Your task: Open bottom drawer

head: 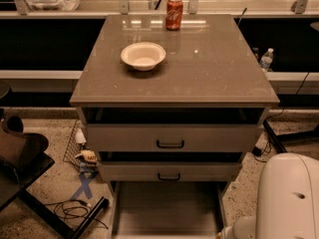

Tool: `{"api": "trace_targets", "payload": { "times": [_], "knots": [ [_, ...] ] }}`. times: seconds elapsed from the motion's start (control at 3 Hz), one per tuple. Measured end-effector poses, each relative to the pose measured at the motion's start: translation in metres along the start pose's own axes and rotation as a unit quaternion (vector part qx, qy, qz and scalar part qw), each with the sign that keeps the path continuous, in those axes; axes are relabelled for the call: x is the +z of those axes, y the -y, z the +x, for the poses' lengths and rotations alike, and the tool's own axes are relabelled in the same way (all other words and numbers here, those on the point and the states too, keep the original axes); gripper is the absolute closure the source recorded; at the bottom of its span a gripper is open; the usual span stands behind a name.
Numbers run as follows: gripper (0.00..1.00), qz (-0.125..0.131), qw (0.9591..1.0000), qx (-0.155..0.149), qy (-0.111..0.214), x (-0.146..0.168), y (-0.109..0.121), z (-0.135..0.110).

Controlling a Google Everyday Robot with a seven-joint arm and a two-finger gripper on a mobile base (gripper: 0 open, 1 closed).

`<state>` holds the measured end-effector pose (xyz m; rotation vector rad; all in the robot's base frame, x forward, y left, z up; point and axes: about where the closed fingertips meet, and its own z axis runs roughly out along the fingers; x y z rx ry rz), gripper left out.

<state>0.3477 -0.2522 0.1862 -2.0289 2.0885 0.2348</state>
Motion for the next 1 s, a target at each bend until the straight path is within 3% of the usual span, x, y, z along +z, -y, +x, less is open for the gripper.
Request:
{"api": "trace_targets", "payload": {
  "times": [0.33,0.67,1.0],
  "knots": [
    [0.23,-0.002,1.0000,0.000,0.001,0.0013,-0.0016,-0.0008],
    [0.00,-0.002,1.0000,0.000,0.001,0.0020,0.0011,-0.0012],
    [0.00,-0.002,1.0000,0.000,0.001,0.0021,0.0011,-0.0012]
  ]
}}
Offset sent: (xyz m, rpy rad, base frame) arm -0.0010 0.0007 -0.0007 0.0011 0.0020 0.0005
